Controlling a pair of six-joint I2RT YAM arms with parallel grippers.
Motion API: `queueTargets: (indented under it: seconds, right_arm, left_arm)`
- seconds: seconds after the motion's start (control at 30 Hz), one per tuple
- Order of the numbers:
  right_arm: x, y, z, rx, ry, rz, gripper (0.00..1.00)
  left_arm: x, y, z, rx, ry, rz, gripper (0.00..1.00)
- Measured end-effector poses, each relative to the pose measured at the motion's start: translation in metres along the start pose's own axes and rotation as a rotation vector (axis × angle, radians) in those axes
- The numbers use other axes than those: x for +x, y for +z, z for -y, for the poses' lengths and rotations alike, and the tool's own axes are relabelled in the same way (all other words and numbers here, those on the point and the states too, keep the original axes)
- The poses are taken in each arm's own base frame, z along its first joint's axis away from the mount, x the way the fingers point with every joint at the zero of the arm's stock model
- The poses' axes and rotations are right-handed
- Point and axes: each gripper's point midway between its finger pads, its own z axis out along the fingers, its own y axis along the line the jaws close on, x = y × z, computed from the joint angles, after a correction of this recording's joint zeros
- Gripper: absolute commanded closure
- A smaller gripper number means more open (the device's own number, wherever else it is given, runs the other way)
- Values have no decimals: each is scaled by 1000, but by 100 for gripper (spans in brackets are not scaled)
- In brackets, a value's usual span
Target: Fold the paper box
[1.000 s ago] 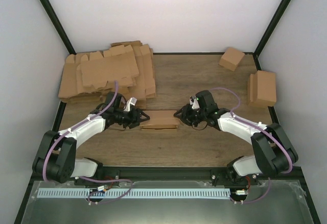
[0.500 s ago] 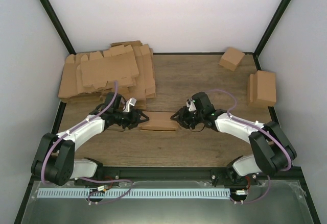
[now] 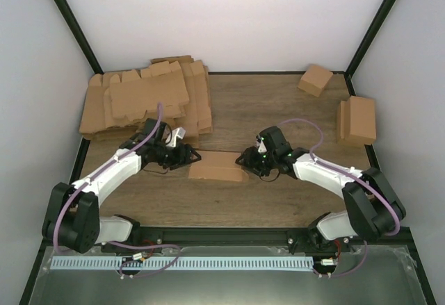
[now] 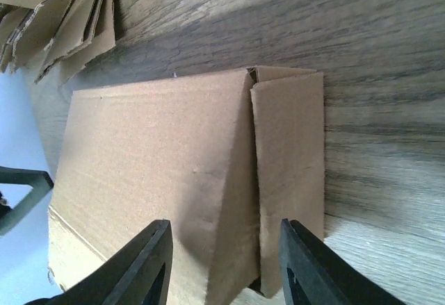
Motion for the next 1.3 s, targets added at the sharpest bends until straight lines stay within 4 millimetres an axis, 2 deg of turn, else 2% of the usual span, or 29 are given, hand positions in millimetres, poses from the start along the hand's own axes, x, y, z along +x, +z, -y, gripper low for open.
queueTargets:
  seconds: [0.2,0.43,0.5,0.6,0.77,0.8,1.03,1.3]
  right_arm:
    - [-4,-7,3,35,-89,32,57]
    - [-1,-6,-1,14,-152,12,68]
    - [0,-4,-1,7,-157,2,73]
    - [3,1,3,4,-161,-14,74]
    - [13,11,19,22,-144,-56,76]
    - [14,11,19,18,-146,-57,78]
    - [13,12,18,11,-160,-53,80]
    - [9,11,20,25,-186,-31,80]
  left_arm:
    - [-1,-6,-7,-70,31,1,40]
    - [2,-7,-15,-109,53,-5,52]
    - [6,-4,-19,-113,50,-15,55]
    - [15,3,-31,-124,29,-44,57]
    - [27,15,-43,-120,-8,-85,60]
    - [28,16,-44,-116,-12,-89,60]
    - [33,24,-43,-87,-37,-96,62]
    - [29,25,-40,-76,-52,-75,63]
